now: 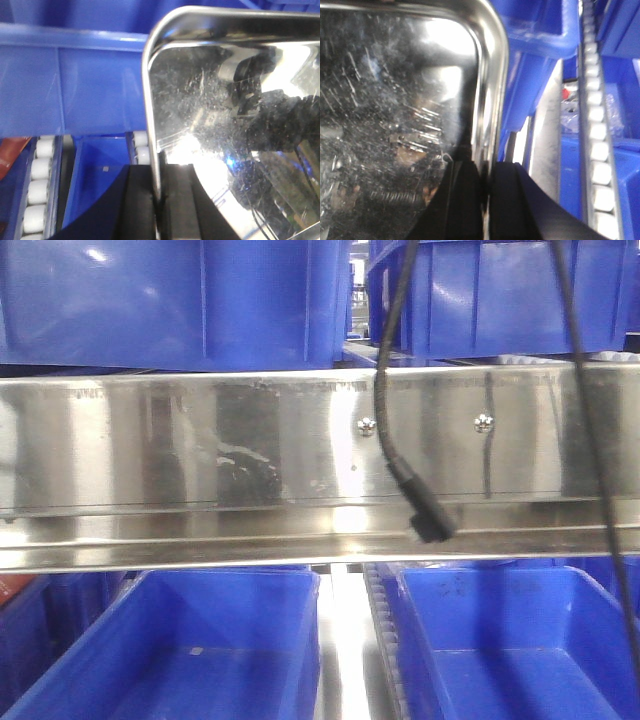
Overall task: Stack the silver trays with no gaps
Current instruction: 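Lift the silver tray with both grippers up off the shelf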
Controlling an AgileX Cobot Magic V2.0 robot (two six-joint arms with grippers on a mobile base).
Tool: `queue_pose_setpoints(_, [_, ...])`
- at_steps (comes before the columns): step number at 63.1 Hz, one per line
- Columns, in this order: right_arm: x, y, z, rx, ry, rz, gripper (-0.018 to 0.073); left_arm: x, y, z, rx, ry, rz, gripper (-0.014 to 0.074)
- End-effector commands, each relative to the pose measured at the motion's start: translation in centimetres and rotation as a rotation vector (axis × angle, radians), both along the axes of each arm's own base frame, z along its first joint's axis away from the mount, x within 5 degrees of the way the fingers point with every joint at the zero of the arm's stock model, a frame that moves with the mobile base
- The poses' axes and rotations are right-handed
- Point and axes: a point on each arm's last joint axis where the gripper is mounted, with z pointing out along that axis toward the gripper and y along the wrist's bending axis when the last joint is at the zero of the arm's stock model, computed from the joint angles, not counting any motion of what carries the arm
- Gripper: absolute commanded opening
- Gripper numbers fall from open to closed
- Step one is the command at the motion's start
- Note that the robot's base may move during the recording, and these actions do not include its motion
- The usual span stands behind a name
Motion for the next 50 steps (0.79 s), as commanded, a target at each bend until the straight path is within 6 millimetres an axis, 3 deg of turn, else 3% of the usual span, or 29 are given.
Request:
queue_pose_setpoints(1, [-0.3, 0.8, 1.01, 0.058, -0.064, 0.066, -0.0077, -0.49, -0.95, 0.77, -0.086, -0.033, -0.047, -0.0017])
queue_pose_setpoints(50, [-0.31, 0.81, 1.05, 0.06, -0.067, 0.068, -0.0078, -0.43, -0.94, 0.89, -0.089, -0.047, -0.045, -0.0017])
